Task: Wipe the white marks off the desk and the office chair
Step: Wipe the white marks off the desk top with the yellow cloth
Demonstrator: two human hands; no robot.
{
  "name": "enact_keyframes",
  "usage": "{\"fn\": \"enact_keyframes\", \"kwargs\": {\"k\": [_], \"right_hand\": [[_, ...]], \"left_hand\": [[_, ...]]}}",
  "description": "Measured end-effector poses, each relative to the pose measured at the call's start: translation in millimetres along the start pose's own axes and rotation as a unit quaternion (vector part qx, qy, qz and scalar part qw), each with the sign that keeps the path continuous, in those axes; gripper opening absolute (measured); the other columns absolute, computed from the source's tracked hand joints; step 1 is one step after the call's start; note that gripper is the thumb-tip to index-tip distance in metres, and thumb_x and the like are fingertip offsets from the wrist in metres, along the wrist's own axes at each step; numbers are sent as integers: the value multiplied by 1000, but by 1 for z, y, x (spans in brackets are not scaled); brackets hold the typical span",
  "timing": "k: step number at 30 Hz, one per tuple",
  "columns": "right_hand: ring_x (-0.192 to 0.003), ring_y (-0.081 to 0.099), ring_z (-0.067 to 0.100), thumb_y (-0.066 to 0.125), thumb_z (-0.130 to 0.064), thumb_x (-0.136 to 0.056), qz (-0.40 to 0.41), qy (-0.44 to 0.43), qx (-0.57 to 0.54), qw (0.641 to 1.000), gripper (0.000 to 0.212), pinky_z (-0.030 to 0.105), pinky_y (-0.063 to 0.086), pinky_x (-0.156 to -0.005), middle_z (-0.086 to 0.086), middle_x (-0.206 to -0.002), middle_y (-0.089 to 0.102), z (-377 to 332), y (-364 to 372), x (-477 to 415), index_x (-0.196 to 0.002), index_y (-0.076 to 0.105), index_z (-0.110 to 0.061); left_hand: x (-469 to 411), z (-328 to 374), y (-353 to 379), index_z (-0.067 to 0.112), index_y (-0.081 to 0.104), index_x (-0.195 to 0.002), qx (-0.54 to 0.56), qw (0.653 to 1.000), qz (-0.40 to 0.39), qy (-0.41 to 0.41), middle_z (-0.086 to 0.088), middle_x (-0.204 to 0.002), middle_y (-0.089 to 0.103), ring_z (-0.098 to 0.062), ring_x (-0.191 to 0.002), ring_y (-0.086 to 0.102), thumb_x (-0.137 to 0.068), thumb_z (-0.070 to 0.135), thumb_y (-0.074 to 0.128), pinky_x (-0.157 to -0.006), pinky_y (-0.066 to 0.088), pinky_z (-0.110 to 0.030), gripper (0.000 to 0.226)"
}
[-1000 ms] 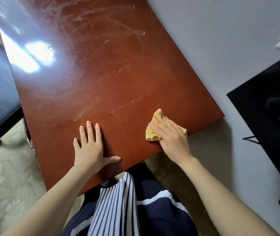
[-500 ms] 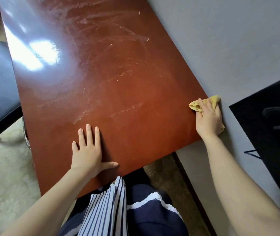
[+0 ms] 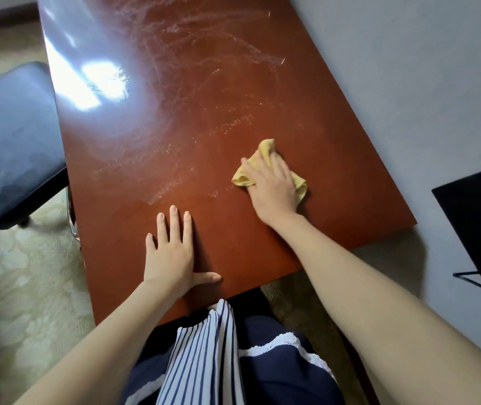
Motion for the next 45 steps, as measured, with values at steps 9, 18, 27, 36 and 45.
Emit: {"fn": "enact_keyframes", "kwargs": {"k": [9,18,27,36,45], "right_hand": [[-134,40,26,69,-11,-79,-19,-197,-35,980,59,40,27,-111,3,-138,51,-25,4,102,-135,52,-21],[-138,32,30,58,-1,-87,47,27,-39,998,54,45,23,-113,4,-144,44,78,-16,79,-136,49,-22],[-143,18,26,48,-18,-97,85,169,-31,982,47,40,11,-117,-1,-152,31,53,-12,-15,-142,41,-29],[-144,16,24,49,-20,-95,57,51,-30,997,49,38,8,-117,-2,-152,32,-49,13,-29,-142,39,-31],[-143,21,26,51,-26,-96,43,-2,-5,999,50,41,10,-116,0,-152,33,-146,47,37,-143,37,-29]], "left_hand": [[2,-2,1,10,-23,-146,29,1000,6,3,-15,-155,-24,-36,-144,-14,-57,89,48,-115,13,-50,138],[3,-4,-5,11,-20,-147,64,998,-19,21,-14,-155,-24,-36,-144,-16,-59,83,58,-115,12,-52,139],[11,-9,-10,19,-7,-152,228,973,15,16,-6,-159,-16,-28,-145,-13,-76,64,62,-118,12,-45,112],[48,-29,16,24,2,-152,285,955,82,13,1,-160,-9,-21,-146,-14,-88,47,59,-118,4,-41,89],[69,-130,45,26,11,-152,251,959,112,72,3,-160,2,-20,-147,-4,-87,49,58,-117,4,-40,83]]}}
Point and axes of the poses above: each hand's wrist, its own x-axis away from the middle knuckle, its own y-axis out of the palm, z = x × y, the point moved 4 cm from there along -x, towards the middle knuckle
